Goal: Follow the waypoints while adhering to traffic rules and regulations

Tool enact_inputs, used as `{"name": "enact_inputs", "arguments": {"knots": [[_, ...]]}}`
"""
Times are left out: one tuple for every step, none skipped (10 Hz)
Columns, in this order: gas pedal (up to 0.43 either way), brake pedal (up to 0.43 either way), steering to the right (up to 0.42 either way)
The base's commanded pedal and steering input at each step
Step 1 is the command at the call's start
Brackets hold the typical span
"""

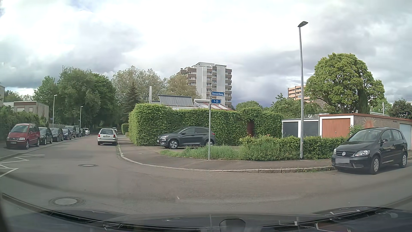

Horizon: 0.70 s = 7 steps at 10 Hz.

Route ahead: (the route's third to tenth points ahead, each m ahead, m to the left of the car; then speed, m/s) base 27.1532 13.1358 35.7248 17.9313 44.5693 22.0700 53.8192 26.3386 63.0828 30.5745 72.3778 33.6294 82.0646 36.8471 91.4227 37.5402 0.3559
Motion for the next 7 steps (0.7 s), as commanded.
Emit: {"name": "enact_inputs", "arguments": {"knots": [[0.000,0.262,0.680],[0.000,0.256,0.645],[0.000,0.232,0.591],[0.000,0.024,0.525],[0.000,0.000,0.439],[0.000,0.000,0.359],[0.000,0.000,0.298]]}}
